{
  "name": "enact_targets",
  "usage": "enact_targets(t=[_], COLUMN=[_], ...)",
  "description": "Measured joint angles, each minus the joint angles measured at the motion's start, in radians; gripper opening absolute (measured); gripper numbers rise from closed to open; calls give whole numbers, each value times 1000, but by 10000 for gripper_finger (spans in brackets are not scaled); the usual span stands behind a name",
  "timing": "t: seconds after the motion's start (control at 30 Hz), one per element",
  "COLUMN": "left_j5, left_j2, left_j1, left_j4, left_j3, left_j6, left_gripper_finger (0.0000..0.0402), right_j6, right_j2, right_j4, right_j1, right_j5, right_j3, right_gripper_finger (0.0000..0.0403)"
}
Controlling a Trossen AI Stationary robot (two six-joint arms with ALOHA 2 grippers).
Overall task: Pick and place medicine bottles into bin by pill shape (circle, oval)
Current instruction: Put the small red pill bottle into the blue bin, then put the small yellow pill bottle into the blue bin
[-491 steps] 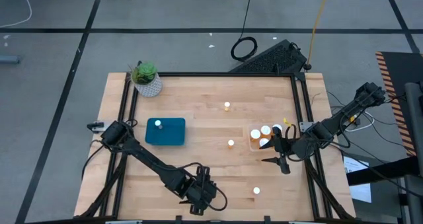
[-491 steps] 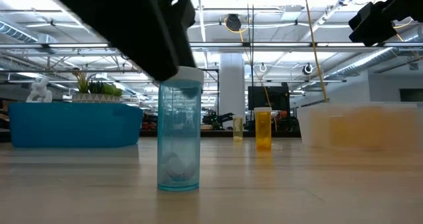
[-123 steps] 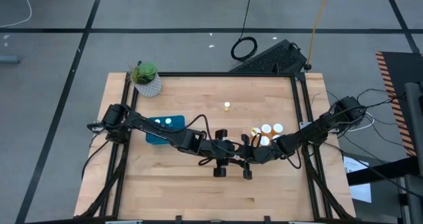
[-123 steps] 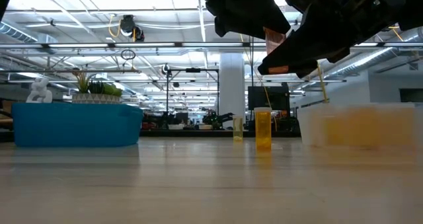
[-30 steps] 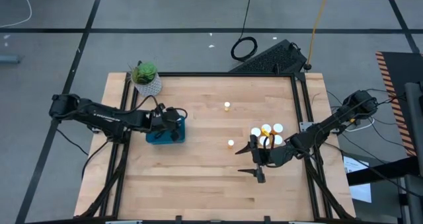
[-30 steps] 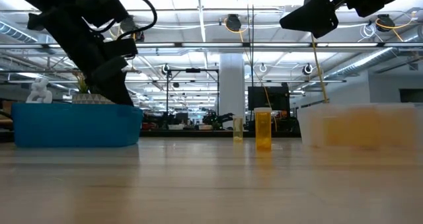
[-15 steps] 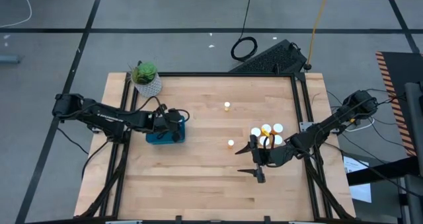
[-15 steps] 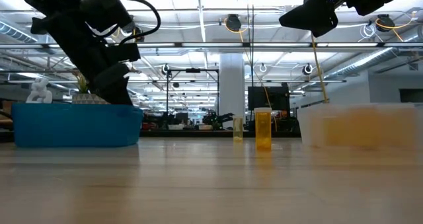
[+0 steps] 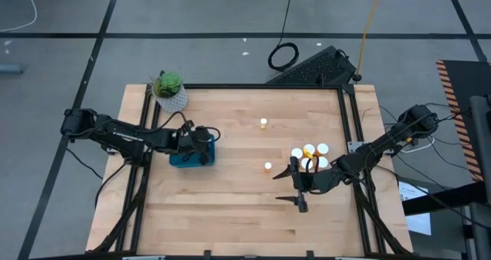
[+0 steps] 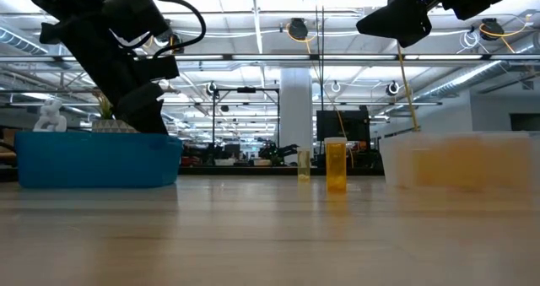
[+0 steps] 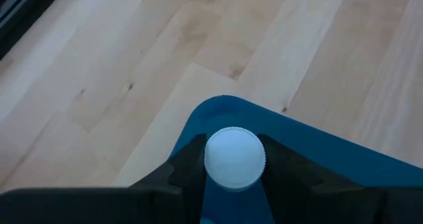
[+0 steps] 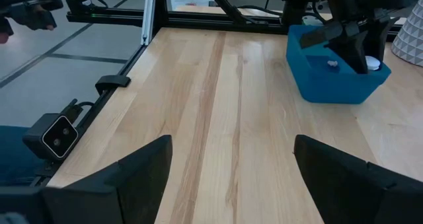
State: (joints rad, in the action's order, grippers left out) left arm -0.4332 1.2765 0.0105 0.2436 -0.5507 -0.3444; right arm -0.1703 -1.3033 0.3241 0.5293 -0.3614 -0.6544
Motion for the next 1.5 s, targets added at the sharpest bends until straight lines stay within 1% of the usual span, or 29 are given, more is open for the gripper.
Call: enact_targets(t=[0.13,0.37,0.5,0.83,1.1,1.2,1.27,1.4,1.5], left_j5=[0,-9,-10,-10,4,16,16,13,4], left_j2=[0,0,0,-22,-88,-122,-143,-182,-195], left_j1=[0,-1,-2,11,40,57,71,103,126], left_j4=[0,-1,-2,-1,22,25,23,39,42], left_j3=[0,0,0,-2,-31,-40,-52,-86,-119], left_j6=[0,1,0,3,10,10,10,10,10], left_gripper_finger=[134,176,190,191,191,191,191,191,191], right_j6=[0,0,0,0,-25,-39,-68,-125,-118], right_j2=[0,0,0,0,0,0,0,0,3], right_j4=[0,0,0,-10,-56,-60,-63,-102,-129], right_j1=[1,1,1,1,-2,-6,-20,-73,-130], right_j5=[0,0,0,0,-8,-34,-56,-56,-45], right_j3=[0,0,0,0,0,0,0,0,0], right_gripper_finger=[313,313,313,313,313,313,313,313,313])
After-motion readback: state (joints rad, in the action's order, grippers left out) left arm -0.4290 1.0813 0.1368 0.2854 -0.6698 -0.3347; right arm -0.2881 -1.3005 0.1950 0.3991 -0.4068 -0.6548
